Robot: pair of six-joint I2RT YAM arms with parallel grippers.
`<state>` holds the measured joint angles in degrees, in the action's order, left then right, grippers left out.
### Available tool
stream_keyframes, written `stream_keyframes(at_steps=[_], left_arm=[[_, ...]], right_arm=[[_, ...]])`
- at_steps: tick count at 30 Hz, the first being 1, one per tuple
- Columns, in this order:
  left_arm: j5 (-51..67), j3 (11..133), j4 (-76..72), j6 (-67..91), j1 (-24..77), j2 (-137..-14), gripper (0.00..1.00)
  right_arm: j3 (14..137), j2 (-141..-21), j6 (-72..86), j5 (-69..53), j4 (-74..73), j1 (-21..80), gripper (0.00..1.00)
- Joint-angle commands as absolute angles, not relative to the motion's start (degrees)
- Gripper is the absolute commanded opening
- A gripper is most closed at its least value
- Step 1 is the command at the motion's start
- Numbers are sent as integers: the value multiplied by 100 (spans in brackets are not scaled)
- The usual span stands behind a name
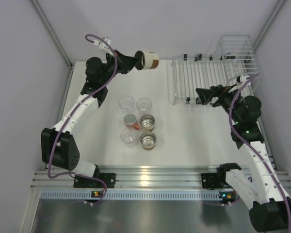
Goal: Load the cups into the dish rack
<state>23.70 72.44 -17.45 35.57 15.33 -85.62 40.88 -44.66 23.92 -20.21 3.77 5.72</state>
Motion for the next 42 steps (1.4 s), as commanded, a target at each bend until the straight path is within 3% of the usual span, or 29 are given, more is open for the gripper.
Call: stream_keyframes(at_steps=[1,6,10,18,42], left_arm=[[3576,6760,-4083,5552,1503,-8648,0],[3937,6364,-6585,7398,1521,-8955,0],[3911,6328,-7478,8217,1617,-9272,0],[3648,6399,-7479,8060,2469,-9334,0],[3322,6355,-6891,7269,3243,-9158,0]], right_arm=[[4114,-4552,3434,-2688,2273,545,99],[3832,-5167,5131,-3093,4994,668,99],[4103,-5746,5424,-2910,5449,1123,99],[4448,-6398,5247,-2584,6002,2091,100],[4570,-6943,5537,-2575,6829,2241,99]])
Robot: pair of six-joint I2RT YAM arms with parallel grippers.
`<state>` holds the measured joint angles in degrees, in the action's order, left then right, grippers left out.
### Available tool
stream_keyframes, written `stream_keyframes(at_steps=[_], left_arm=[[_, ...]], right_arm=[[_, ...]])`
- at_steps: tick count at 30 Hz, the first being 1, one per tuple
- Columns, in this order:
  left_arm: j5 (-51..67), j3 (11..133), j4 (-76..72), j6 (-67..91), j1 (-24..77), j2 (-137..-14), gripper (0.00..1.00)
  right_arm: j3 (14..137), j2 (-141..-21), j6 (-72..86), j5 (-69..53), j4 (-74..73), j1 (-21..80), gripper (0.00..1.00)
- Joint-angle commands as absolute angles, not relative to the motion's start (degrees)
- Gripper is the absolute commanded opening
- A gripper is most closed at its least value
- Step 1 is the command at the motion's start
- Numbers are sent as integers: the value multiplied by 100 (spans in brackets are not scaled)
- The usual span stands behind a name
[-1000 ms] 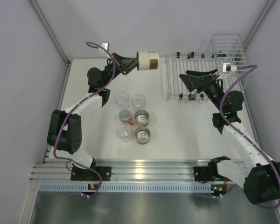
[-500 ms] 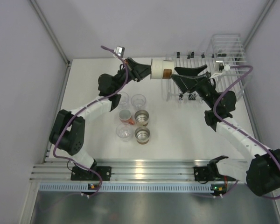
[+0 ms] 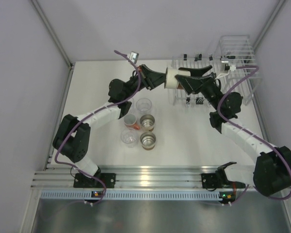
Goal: Load the cups into the dish rack
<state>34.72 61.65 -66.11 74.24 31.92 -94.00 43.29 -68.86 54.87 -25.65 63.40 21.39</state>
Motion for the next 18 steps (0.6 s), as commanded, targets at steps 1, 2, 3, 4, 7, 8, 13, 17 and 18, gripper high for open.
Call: stream_keyframes(at_steps=[1,2,3,4,7,8,13,17,18], left_arm=[[3287,6354,-6856,7208,3252,-9141,0],[3278,6346,-6847,7190,3261,-9141,0],[3270,6354,-6838,7172,3261,-9149,0],[3278,6363,-6829,7163,3261,-9167,0],[3243,6355,-6803,7119,3270,-9202,0],[3234,6354,-6777,7093,3278,-9211,0],[3243,6372,-6574,6891,3278,-9272,0],[3234,6390,-6285,6663,3278,-9281,2],[3226,6381,-6154,6601,3278,-9273,4]], right_arm=[[4544,-7004,5572,-2584,6890,2241,99],[4535,-7022,5598,-2584,6952,2241,99],[4518,-7049,5616,-2601,7039,2250,95],[4500,-7075,5625,-2610,7066,2267,79],[4500,-7093,5616,-2654,7075,2285,52],[4509,-7093,5616,-2689,7075,2285,42],[4483,-7049,5555,-2672,6987,2303,0],[4465,-6961,5458,-2619,6777,2312,0],[4447,-6891,5397,-2602,6707,2312,0]])
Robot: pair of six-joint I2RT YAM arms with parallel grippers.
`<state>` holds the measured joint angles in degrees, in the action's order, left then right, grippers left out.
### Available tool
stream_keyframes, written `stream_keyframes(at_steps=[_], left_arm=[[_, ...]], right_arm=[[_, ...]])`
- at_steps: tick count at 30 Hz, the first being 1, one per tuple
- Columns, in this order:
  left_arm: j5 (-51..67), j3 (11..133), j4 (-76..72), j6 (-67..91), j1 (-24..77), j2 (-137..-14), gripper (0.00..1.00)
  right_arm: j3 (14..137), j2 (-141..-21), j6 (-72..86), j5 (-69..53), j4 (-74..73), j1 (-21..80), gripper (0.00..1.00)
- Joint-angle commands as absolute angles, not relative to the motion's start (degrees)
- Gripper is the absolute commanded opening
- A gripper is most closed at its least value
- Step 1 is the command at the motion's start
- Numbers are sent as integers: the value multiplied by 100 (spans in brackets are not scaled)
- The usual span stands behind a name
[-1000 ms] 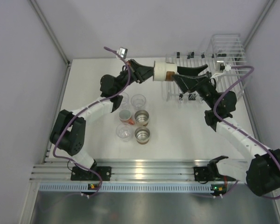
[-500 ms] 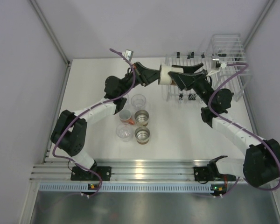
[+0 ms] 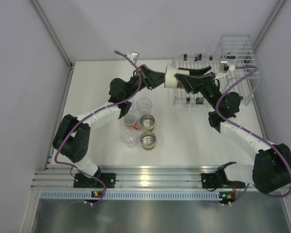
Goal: Load the cups into the dish rack
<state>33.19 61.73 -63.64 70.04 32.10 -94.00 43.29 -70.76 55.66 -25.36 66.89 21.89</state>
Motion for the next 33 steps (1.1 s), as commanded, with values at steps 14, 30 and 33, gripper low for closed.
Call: stream_keyframes(at_steps=[14,30,33], left_arm=[[3155,6100,-5275,5713,3278,-8640,46],[2040,5115,-2656,3448,3032,-7216,59],[1767,5290,-1760,2912,3023,-7014,63]], right_arm=[[4649,-6267,4175,-1653,4571,2303,0],[5939,-6423,2797,-1011,2436,1899,0],[6632,-6879,2384,-792,1683,1898,0]])
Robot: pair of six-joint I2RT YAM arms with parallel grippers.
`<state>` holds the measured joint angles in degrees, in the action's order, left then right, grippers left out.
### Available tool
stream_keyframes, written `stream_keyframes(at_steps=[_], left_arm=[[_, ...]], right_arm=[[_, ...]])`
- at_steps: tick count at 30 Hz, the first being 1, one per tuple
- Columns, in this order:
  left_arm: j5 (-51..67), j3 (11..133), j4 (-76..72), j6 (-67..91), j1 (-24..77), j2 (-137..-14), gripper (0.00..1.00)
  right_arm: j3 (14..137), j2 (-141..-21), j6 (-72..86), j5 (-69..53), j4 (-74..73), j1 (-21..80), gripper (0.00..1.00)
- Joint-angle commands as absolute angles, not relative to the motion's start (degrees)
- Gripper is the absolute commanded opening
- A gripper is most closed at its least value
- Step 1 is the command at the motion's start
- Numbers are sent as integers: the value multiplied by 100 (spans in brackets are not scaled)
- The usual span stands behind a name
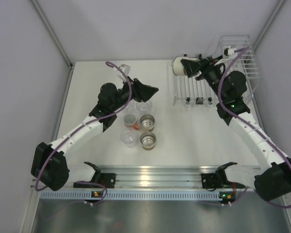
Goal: Load the cups into the dish rack
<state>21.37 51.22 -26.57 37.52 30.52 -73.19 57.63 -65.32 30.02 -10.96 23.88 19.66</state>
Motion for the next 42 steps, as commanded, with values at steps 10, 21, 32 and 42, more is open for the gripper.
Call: stream_keyframes(at_steps=[10,21,32,42], left_arm=[[721,6553,964,1680,2962,-6635,98],[-141,6882,1591,738,2865,-6899,98],[404,6574,1415,940,2417,-6926,98],[396,6451,1406,914,2391,-6926,98]], right_arm=[[10610,-9961,1240,332,-1147,1898,0],[13957,-12717,686,1643,-2751,1881,0],[13527,-13104,791,2214,-2839,1362,0],[13500,-13359,896,2109,-2953,897,0]])
